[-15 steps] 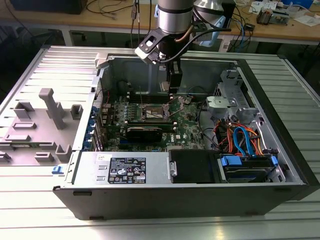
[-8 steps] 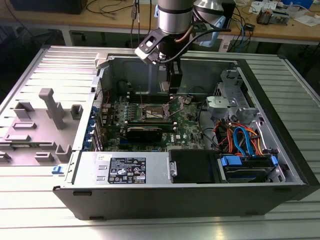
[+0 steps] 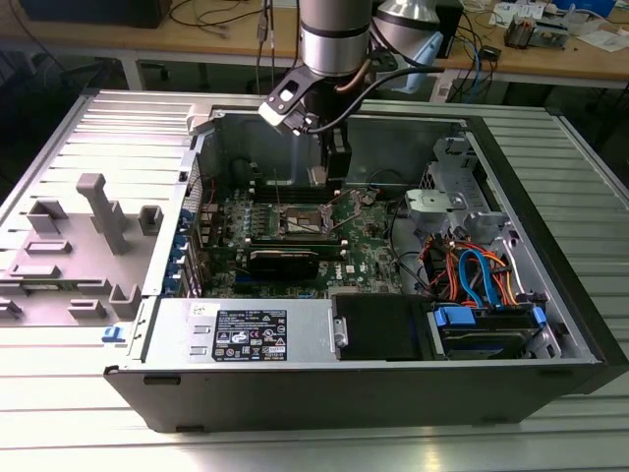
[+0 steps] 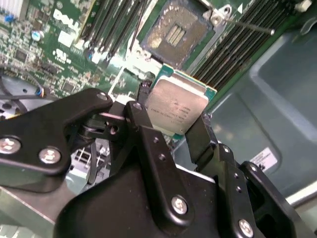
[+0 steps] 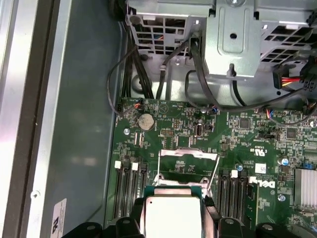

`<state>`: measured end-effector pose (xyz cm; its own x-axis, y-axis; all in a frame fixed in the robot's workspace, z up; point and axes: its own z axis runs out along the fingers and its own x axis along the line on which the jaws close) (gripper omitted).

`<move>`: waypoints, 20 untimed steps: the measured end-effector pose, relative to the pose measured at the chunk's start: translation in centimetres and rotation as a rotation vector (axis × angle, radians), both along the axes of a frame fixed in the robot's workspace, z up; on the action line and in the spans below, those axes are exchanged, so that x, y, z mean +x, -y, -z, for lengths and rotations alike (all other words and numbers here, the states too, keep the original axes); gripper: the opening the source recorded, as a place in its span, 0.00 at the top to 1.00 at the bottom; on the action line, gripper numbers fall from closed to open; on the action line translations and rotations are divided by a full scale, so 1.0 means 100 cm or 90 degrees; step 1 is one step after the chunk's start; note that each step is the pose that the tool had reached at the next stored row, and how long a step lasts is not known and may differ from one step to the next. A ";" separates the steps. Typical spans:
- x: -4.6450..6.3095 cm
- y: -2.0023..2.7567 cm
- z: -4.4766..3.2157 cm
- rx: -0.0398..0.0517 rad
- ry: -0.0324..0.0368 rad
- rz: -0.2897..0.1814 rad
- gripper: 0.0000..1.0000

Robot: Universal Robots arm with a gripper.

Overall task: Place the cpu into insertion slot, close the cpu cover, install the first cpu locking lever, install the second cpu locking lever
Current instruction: 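Place the cpu into insertion slot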

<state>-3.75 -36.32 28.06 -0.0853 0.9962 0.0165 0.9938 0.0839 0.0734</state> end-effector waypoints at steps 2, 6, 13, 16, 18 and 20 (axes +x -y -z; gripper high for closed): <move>-0.003 0.0000 0.0025 0.0000 0.0001 0.000 0.46; -0.005 0.0000 0.0090 -0.0001 0.0000 0.017 0.46; -0.006 0.0000 0.0152 -0.0001 0.0000 0.054 0.46; -0.006 0.0000 0.0153 0.0003 0.0000 0.054 0.46; -0.006 0.0000 0.0153 0.0004 0.0000 0.054 0.46; -0.006 0.0000 0.0153 0.0004 0.0000 0.054 0.46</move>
